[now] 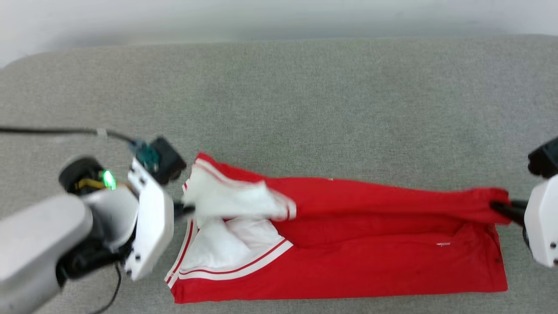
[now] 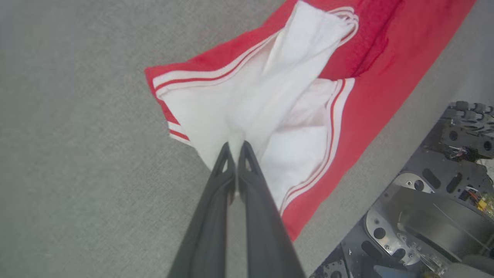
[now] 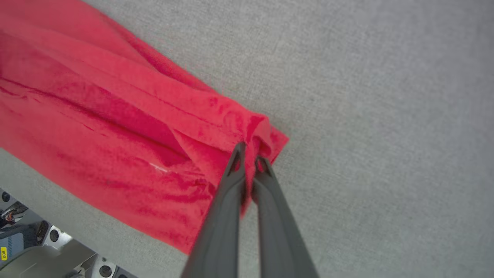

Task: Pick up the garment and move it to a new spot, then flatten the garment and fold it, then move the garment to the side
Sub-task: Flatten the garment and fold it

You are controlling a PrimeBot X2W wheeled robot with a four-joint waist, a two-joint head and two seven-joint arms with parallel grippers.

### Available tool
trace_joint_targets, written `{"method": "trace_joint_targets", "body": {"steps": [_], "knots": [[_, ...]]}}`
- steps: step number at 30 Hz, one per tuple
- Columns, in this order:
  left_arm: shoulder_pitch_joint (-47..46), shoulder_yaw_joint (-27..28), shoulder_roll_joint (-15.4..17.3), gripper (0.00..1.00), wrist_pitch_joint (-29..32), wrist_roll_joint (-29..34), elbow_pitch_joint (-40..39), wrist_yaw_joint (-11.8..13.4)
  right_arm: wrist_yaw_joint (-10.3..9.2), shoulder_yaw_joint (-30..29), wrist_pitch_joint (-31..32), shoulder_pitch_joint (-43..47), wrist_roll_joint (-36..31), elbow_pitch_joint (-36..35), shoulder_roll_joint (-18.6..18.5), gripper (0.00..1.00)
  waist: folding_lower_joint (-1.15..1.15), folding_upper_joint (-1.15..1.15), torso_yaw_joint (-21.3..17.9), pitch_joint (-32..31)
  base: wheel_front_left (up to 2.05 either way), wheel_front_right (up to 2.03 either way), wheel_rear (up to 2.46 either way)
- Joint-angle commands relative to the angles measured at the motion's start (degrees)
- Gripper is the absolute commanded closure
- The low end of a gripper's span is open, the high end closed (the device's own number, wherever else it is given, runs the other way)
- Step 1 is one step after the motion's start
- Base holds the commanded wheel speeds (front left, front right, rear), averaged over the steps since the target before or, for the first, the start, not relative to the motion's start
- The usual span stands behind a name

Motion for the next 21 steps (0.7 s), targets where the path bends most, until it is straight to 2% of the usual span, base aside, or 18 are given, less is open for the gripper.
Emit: {"method": "trace_joint_targets", "body": {"steps": [1, 7, 13, 18, 19, 20, 21], "knots": [[2.7, -0.1, 0.6, 1.0, 0.2, 0.5, -0.5, 0.6, -0.02, 0.1, -0.8, 2.1, 0.4, -0.4, -0.4, 1.0, 0.01, 0.0, 0.2, -0.9, 0.0, 0.0, 0.0], [13.2, -0.1, 1.3, 1.0, -1.1, -0.1, -2.0, 2.7, -0.02, -0.4, -2.7, 9.0, 0.6, 0.0, -0.4, 1.0, 0.01, 0.0, 0.0, -2.1, 0.0, 0.0, 0.0], [20.2, -0.1, -2.7, 1.0, -3.8, -1.5, 3.0, 3.1, -0.02, 0.0, -3.5, 12.3, -1.1, 3.1, 2.9, 1.0, 0.01, 0.0, -0.4, -1.6, 0.0, 0.0, 0.0], [22.1, 0.2, -6.0, 1.0, -6.6, -1.7, 7.7, 2.7, -0.04, 0.8, -5.5, 12.7, -3.9, 7.2, 6.1, 1.0, 0.01, 0.0, -0.7, -1.3, 0.0, 0.0, 0.0], [22.3, 0.3, -6.3, 0.87, -6.9, -1.9, 8.2, 2.6, -0.06, 0.5, -5.8, 12.9, -3.6, 8.0, 6.7, 0.88, 0.01, 0.0, -0.7, -1.4, 0.0, 0.0, 0.0], [22.3, 0.3, -6.3, 0.58, -7.2, -1.8, 8.4, 2.5, -0.06, 0.5, -6.2, 12.9, -3.5, 8.0, 7.0, 0.56, 0.01, 0.0, -0.8, -1.6, 0.0, 0.0, 0.0], [22.1, 0.6, -6.0, 0.0, -8.0, -1.0, 8.4, 3.0, -0.06, -0.1, -7.4, 12.5, -4.1, 7.8, 7.1, 0.0, 0.01, 0.0, -0.8, -1.8, 0.0, 0.0, 0.0]]}}
